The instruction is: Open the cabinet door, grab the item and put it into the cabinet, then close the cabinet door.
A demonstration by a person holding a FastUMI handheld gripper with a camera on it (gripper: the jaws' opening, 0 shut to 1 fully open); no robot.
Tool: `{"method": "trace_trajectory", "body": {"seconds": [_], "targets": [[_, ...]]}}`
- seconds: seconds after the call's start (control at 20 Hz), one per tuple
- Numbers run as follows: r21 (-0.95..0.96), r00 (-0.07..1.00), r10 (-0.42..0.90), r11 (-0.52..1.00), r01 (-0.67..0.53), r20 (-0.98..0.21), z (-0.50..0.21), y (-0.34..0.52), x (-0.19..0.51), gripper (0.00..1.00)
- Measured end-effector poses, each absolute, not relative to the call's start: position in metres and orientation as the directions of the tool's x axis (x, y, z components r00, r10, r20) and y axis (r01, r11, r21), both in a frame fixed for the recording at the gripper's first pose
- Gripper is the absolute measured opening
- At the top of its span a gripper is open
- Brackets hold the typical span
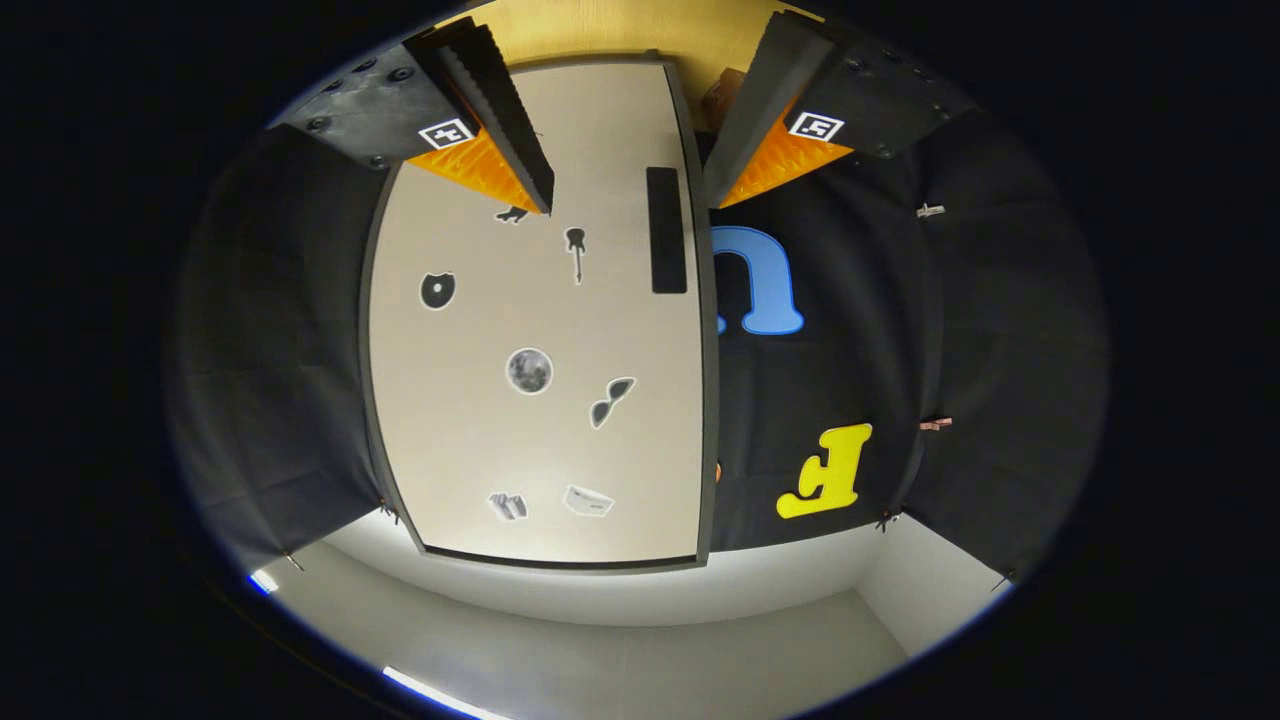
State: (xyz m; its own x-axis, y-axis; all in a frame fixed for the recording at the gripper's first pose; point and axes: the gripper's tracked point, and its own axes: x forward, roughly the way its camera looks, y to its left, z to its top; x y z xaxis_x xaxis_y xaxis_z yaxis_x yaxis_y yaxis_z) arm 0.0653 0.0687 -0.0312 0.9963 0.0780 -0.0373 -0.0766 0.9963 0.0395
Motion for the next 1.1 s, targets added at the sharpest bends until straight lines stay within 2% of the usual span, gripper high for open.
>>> {"method": "trace_trajectory", "body": {"seconds": [0.25, 0.45, 0.75, 0.8, 0.85, 0.9, 1.0, 1.1], "targets": [[0.037, 0.994, 0.092, 0.995, -0.090, -0.055, -0.052, 0.093, 0.107, 0.97], [0.041, 0.997, 0.058, 0.998, -0.056, -0.055, -0.067, 0.097, 0.146, 0.98], [0.041, 0.992, 0.013, 0.999, -0.008, -0.125, -0.099, 0.095, 0.184, 0.97], [0.031, 0.991, -0.003, 0.999, 0.007, -0.132, -0.102, 0.093, 0.187, 0.95], [0.022, 0.991, -0.012, 1.000, 0.015, -0.132, -0.104, 0.093, 0.188, 0.88], [0.013, 0.991, -0.022, 1.000, 0.024, -0.132, -0.104, 0.092, 0.187, 0.86], [-0.005, 0.992, -0.040, 0.999, 0.040, -0.119, -0.103, 0.092, 0.188, 0.68], [-0.019, 0.992, -0.053, 0.998, 0.051, -0.114, -0.102, 0.092, 0.188, 0.39]]}}
